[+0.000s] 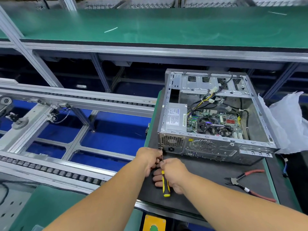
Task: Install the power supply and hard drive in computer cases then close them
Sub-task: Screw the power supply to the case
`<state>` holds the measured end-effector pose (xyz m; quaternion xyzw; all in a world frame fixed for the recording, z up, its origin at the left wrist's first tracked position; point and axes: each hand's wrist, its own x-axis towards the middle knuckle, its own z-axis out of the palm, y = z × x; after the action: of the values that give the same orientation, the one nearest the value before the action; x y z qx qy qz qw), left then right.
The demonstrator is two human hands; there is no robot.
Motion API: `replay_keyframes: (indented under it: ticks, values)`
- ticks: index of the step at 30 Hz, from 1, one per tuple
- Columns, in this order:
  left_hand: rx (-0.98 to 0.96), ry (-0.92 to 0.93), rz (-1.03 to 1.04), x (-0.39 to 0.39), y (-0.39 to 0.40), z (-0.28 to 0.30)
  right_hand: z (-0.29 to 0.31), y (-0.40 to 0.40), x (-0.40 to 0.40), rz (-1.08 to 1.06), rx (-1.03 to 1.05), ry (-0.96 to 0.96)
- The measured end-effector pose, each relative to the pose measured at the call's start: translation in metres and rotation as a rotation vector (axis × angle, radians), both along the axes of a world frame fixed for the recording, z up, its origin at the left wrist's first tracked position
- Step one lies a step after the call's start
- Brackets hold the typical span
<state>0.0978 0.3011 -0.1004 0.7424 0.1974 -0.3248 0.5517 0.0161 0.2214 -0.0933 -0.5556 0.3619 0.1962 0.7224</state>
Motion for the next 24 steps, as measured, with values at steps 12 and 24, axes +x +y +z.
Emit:
replay_keyframes:
  ticks: [12,24]
  values:
    - [0.072,-0.231,0.052,-0.051,0.045,0.012,0.001,0.012,0.000,-0.200,0.142,0.007]
    - [0.033,0.166,-0.273,-0.101,0.080,0.012,-0.003,0.016,0.002,-0.311,0.339,-0.028]
